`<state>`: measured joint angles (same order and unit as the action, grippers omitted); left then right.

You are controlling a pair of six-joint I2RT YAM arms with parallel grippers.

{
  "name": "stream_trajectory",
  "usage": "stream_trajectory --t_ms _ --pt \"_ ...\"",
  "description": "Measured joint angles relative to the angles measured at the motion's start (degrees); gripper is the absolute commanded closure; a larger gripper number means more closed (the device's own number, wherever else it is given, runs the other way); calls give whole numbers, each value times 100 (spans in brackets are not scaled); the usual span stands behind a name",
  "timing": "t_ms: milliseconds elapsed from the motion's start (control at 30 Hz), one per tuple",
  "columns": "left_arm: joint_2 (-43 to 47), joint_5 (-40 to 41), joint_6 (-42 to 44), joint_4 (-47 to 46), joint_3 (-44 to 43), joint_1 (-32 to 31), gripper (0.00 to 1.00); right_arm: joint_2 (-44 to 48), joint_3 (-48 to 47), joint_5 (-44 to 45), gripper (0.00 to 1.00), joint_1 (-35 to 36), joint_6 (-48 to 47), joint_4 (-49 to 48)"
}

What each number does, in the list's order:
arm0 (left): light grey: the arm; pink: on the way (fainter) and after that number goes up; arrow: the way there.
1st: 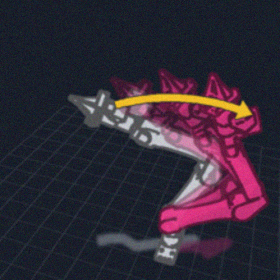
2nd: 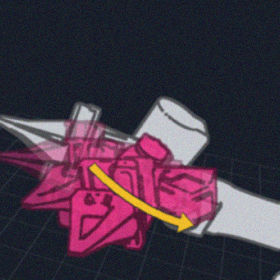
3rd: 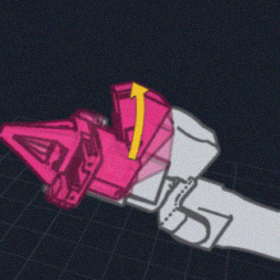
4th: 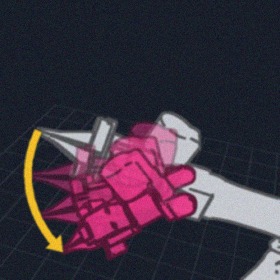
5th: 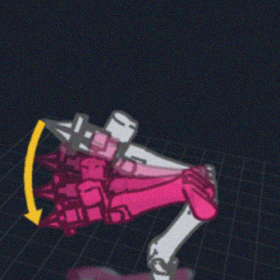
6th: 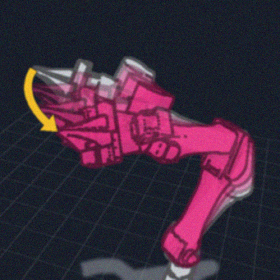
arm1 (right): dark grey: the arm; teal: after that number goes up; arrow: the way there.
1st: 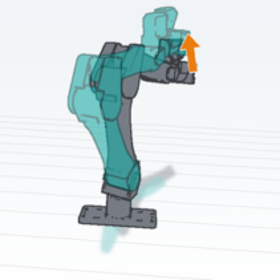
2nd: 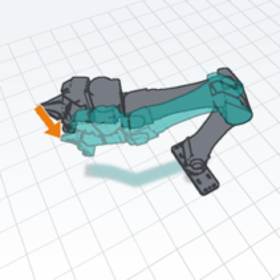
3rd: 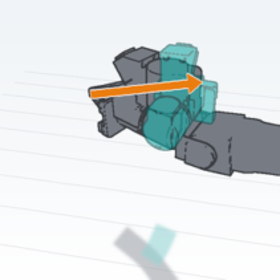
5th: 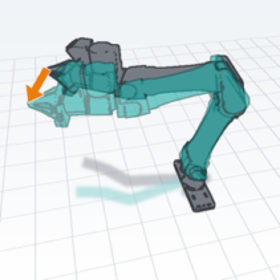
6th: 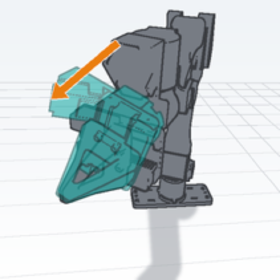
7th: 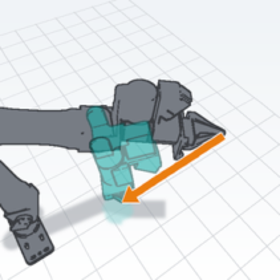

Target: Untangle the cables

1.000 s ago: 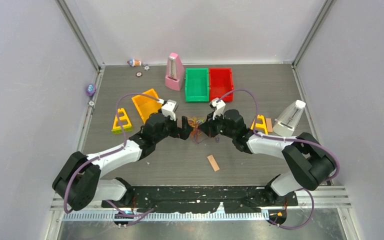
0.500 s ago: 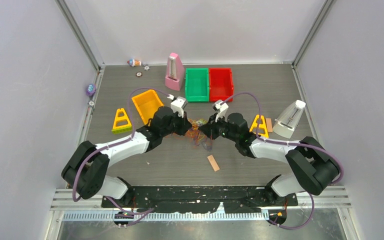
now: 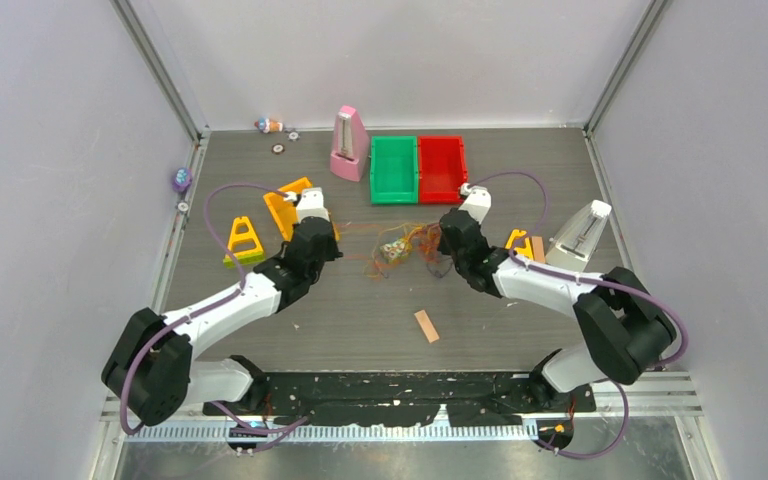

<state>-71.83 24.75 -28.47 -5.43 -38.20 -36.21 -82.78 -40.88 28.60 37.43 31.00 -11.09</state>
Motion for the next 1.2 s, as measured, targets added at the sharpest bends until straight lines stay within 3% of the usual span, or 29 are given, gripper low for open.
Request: stream_trajectory --t_ms 67,167,333,367,433,533,600,700,767,800,867,1000,1067,1200 --pt "11 452 -72 267 0 76 100 -166 -111 385 84 -98 79 361" --pt "13 590 48 400 35 153 100 -275 -116 138 74 -219 -258 496" --pt "48 -289 492 -74 278 98 100 -39 581 -1923 95 -234 -920 -881" --pt "59 -455 549 -166 334 90 96 22 761 -2417 95 -227 -1016 -1150" --pt "72 -743 660 -295 407 74 64 48 903 -3075 95 -227 -1134 -1512" --pt "76 -1287 839 -560 466 66 37 68 1080 -4061 95 -229 -1202 -2223" --pt "76 -1676 894 -769 494 63 28 79 1189 -4649 94 -227 -1191 -2712" --pt "76 -2216 955 -1064 535 57 26 79 1285 -5263 92 -223 -1137 -3283" --pt "76 -2472 988 -1189 555 44 25 79 1290 -5475 70 -219 -1119 -3467" --pt "76 -2562 994 -1226 555 42 25 79 1290 -5543 48 -219 -1106 -3530" --pt "76 -2653 1008 -1268 557 31 23 79 1287 -5595 29 -219 -1047 -3567" --pt "103 -2656 1027 -1303 586 28 14 79 1281 -5525 24 -219 -1121 -3512" --pt "149 -2651 1038 -1320 627 26 3 79 1281 -5427 23 -219 -1147 -3445" --pt "247 -2629 1010 -1333 719 26 0 221 1285 -5066 23 -219 -1237 -3209"
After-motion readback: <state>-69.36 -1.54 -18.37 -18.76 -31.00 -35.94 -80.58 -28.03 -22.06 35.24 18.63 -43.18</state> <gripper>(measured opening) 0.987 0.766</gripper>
